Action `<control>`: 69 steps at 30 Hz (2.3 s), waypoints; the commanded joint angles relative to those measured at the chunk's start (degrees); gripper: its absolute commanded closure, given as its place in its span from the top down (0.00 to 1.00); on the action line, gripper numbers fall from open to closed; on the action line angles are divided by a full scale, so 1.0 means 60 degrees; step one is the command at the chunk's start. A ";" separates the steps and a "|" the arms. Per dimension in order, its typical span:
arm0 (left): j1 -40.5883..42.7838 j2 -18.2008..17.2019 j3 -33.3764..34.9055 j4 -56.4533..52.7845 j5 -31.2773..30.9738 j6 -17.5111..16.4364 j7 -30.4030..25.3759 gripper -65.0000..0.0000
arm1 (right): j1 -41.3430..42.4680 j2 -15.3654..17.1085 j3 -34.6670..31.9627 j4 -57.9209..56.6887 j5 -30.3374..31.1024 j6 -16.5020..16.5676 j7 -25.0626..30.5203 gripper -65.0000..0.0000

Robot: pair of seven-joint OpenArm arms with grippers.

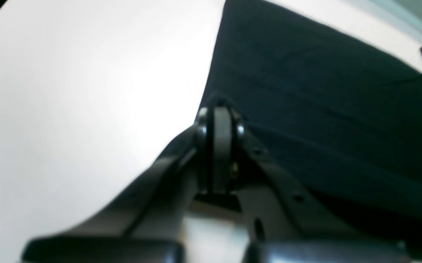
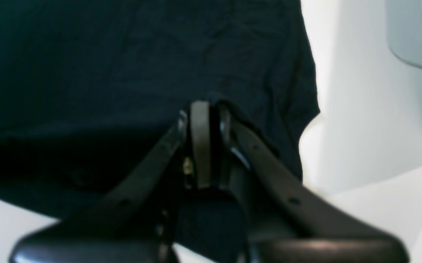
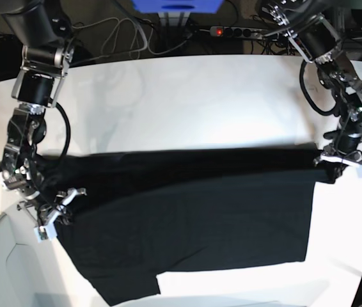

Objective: Fold the T-shirt properly
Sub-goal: 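Lift the shoulder edge with both grippers and pull it toward the hem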

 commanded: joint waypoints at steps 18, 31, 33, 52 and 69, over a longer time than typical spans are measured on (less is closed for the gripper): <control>-0.0353 -0.0163 0.0356 -0.0060 -0.0169 -0.0060 -0.0262 0.06 | 0.0217 0.0118 0.0010 0.0152 0.0127 0.0245 0.0143 0.08; -0.0280 -0.0163 -0.0333 -0.0089 -0.0198 -0.0060 -0.0349 0.29 | -0.0355 0.0382 -0.0518 0.0562 0.0157 0.0245 0.0055 0.54; -0.0192 -0.0134 -0.0450 -0.0251 -0.0183 -0.0060 -0.0349 0.30 | -0.0633 0.0382 -0.0268 0.0826 0.0157 0.0245 0.0055 0.55; -0.0426 -0.0163 0.0238 -0.3459 -0.0183 -0.0104 -0.1756 0.54 | -0.2845 0.0397 0.0830 0.2687 0.0157 0.0245 -0.0033 0.56; -0.0441 -0.0178 0.0795 -0.4412 -0.0198 -0.0075 -0.2269 0.00 | -0.1996 0.1012 0.1446 0.0269 0.0142 0.0245 0.0187 0.61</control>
